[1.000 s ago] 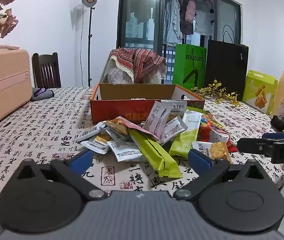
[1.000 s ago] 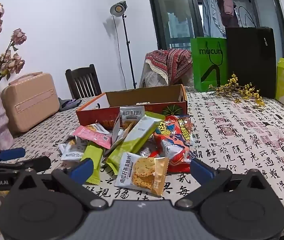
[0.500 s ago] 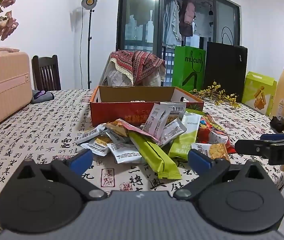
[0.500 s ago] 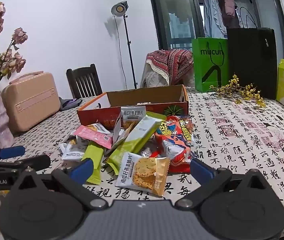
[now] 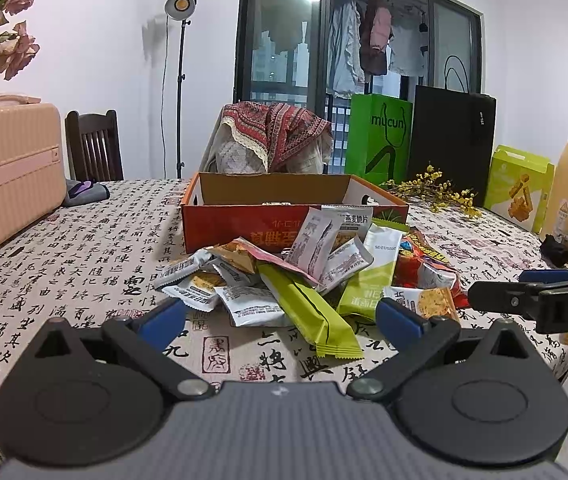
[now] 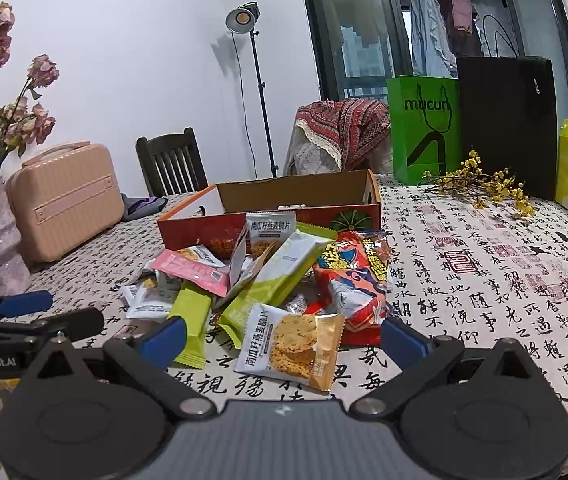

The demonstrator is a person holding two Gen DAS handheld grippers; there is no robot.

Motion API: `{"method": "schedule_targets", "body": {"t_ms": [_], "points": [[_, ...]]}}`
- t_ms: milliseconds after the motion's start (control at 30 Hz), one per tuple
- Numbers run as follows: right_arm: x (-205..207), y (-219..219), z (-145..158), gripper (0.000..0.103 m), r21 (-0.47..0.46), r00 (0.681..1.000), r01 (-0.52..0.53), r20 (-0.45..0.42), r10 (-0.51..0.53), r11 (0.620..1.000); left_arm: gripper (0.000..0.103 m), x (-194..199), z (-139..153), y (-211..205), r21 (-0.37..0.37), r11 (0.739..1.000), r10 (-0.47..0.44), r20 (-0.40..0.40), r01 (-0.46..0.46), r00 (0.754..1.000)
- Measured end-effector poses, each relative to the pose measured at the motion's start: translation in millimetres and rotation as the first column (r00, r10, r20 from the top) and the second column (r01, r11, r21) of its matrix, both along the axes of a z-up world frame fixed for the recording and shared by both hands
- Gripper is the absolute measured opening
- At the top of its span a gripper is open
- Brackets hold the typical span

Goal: Organize snacks

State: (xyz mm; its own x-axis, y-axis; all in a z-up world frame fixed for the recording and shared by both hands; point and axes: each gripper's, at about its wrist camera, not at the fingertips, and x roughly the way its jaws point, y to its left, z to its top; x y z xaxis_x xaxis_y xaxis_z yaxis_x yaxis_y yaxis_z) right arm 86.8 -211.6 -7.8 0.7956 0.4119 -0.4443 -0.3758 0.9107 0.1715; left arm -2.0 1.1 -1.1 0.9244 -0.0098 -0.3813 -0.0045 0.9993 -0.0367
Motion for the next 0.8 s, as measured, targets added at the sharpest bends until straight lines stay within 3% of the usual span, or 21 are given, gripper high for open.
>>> {"method": "schedule_targets", "body": {"t_ms": [800], "points": [[0.5,-0.2,-0.3,0.103,-0.001,1.0,-0.002,0.004,0.002,1.0,0.103,-1.5,-0.1,0.9,-0.003,1.0,-0.001,0.003,0.001,1.0]]}}
